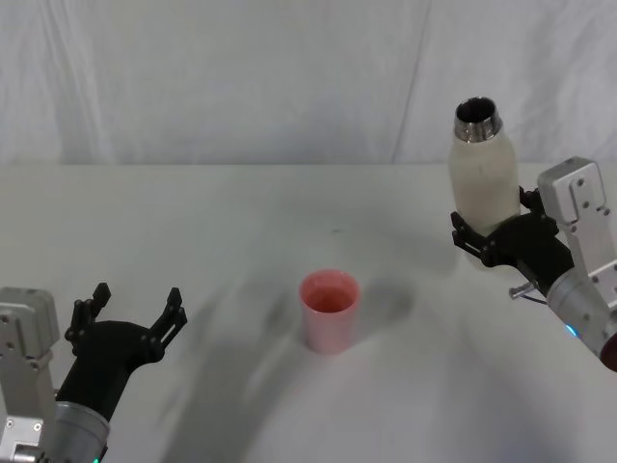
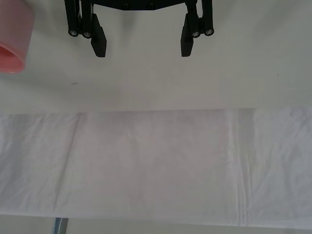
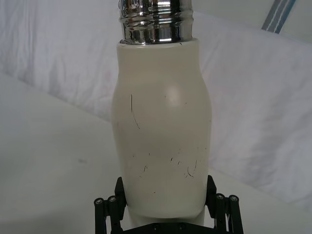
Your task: Grasp the thermos with one hand and pour water into the cup lid.
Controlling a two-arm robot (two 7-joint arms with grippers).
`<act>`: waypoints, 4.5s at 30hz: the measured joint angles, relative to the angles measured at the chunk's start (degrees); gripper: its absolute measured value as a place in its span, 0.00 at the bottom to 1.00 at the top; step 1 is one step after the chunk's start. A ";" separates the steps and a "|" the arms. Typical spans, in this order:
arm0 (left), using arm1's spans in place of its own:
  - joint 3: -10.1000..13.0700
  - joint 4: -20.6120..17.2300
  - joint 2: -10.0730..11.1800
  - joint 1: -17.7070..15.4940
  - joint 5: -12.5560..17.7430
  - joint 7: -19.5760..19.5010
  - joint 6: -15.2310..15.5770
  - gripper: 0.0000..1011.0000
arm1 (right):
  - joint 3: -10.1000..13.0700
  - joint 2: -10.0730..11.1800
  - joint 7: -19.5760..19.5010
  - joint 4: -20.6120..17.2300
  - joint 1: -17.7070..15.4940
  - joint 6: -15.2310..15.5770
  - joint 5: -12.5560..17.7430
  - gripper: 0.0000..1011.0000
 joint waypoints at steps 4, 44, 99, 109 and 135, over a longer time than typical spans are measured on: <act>0.00 0.00 0.00 0.00 0.00 0.00 0.00 0.99 | -0.09 1.41 0.00 -2.93 -1.74 0.47 -2.44 0.95; 0.00 0.00 0.00 0.00 0.00 0.00 0.00 0.99 | -3.02 2.79 -6.91 -13.06 -11.83 -1.82 -27.77 0.95; 0.00 0.00 0.00 0.00 0.00 0.00 0.00 0.99 | -5.87 2.93 -8.69 -5.17 -6.18 -2.99 -39.52 0.95; 0.00 0.00 0.00 0.00 0.00 0.00 0.00 0.99 | -6.52 2.39 -9.46 -3.87 -5.00 -3.44 -39.80 0.95; 0.00 0.00 0.00 0.00 0.00 0.00 0.00 0.99 | -8.27 4.18 -10.64 -4.79 -5.69 -2.32 -44.26 0.95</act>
